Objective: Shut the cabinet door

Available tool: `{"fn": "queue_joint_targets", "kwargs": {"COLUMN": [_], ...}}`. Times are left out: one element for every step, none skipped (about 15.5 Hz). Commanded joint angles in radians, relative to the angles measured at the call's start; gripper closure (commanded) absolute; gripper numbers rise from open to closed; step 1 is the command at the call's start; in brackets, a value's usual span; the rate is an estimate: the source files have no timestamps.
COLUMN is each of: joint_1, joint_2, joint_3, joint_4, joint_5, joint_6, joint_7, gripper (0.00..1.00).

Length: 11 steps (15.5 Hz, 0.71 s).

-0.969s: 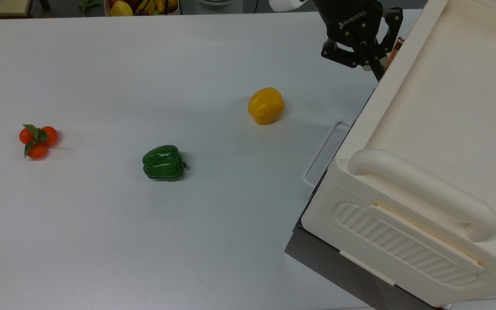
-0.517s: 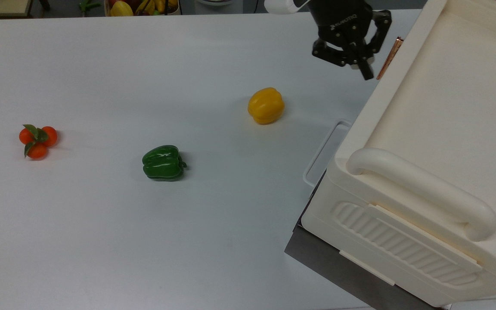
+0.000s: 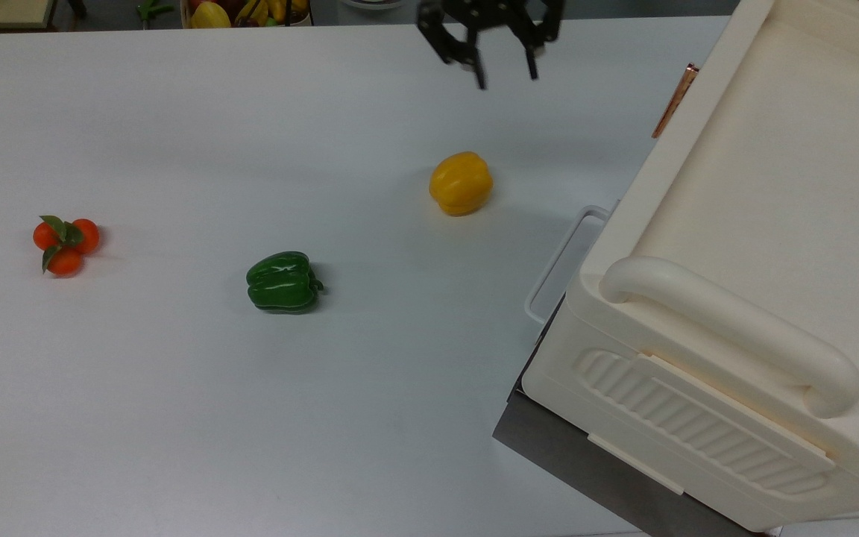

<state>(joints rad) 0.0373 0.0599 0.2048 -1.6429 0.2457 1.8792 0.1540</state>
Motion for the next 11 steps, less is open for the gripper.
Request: {"fn": "queue_joint_targets", "kwargs": {"joint_1": [0.016,0.018,0.019,0.024,0.030,0.050,0.062,0.067,0.069,0.070,0.076], "joint_2": [-0.069,-0.071,-0.078,-0.089,-0.094,-0.109,-0.117,-0.118,-0.120,-0.120,-0.118], "joint_3": [-0.064,-0.083,-0.100,-0.120,-0.140,-0.162,-0.189,-0.208,-0.220,-0.232,-0.237], "joint_4": [-0.020,-0.009,0.008,0.011,0.012,0.011,0.011,0.011,0.011,0.011,0.011], "joint_5": [-0.082,-0.086,-0.094,-0.105,-0.114,-0.124,-0.137,-0.143,-0.152,-0.161,-0.164], "joint_6": [-0.122,-0.167,-0.207,-0.235,-0.255,-0.267,-0.267,-0.267,-0.264,-0.258,-0.255], "joint_7": [0.024,0.038,0.059,0.070,0.071,0.073,0.072,0.067,0.059,0.050,0.014], "gripper": [0.00,0.00,0.00,0.00,0.00,0.00,0.00,0.00,0.00,0.00,0.00]}}
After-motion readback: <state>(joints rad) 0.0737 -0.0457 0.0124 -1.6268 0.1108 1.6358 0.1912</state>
